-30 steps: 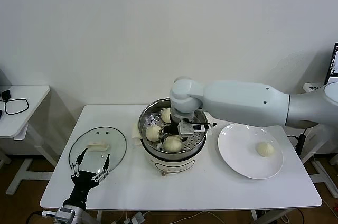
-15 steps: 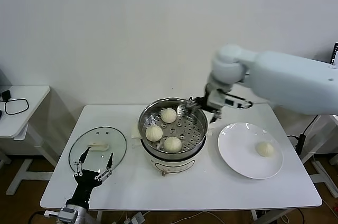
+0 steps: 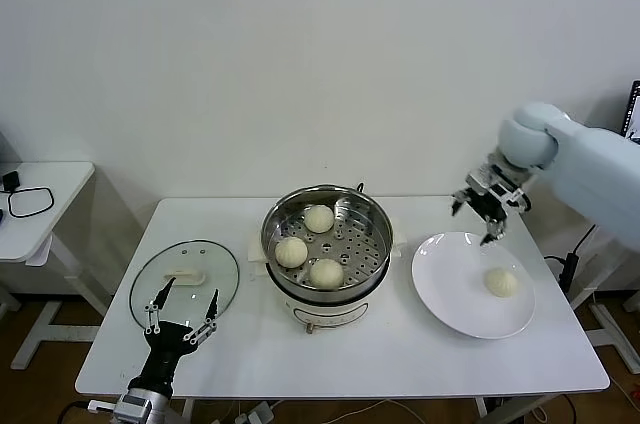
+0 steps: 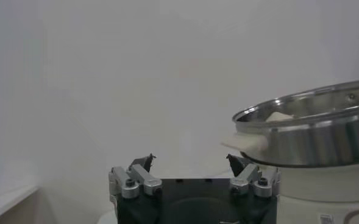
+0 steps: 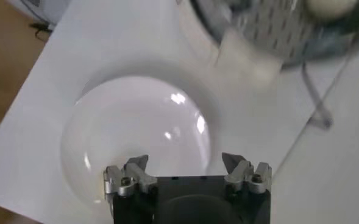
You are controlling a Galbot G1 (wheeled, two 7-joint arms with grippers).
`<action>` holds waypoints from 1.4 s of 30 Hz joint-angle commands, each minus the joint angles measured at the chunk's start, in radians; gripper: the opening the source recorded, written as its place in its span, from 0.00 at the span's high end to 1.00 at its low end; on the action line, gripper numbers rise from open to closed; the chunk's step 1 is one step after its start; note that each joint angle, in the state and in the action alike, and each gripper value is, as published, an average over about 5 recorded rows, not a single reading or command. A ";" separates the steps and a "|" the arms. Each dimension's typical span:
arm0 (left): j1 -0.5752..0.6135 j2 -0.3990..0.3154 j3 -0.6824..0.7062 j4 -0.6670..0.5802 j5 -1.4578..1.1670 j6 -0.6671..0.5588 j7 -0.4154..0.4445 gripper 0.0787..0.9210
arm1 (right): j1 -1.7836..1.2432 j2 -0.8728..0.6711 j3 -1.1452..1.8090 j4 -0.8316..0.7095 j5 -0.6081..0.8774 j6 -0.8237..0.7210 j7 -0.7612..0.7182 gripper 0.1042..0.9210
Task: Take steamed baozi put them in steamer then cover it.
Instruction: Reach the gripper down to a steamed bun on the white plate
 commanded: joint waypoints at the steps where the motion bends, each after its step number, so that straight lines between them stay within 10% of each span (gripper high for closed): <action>1: -0.002 -0.001 0.003 0.002 0.005 0.002 -0.002 0.12 | -0.373 -0.010 0.353 -0.247 -0.195 -0.075 -0.021 0.12; 42: -0.010 -0.003 0.006 0.015 0.011 0.003 -0.006 0.12 | -0.471 0.117 0.484 -0.383 -0.307 -0.023 0.118 0.12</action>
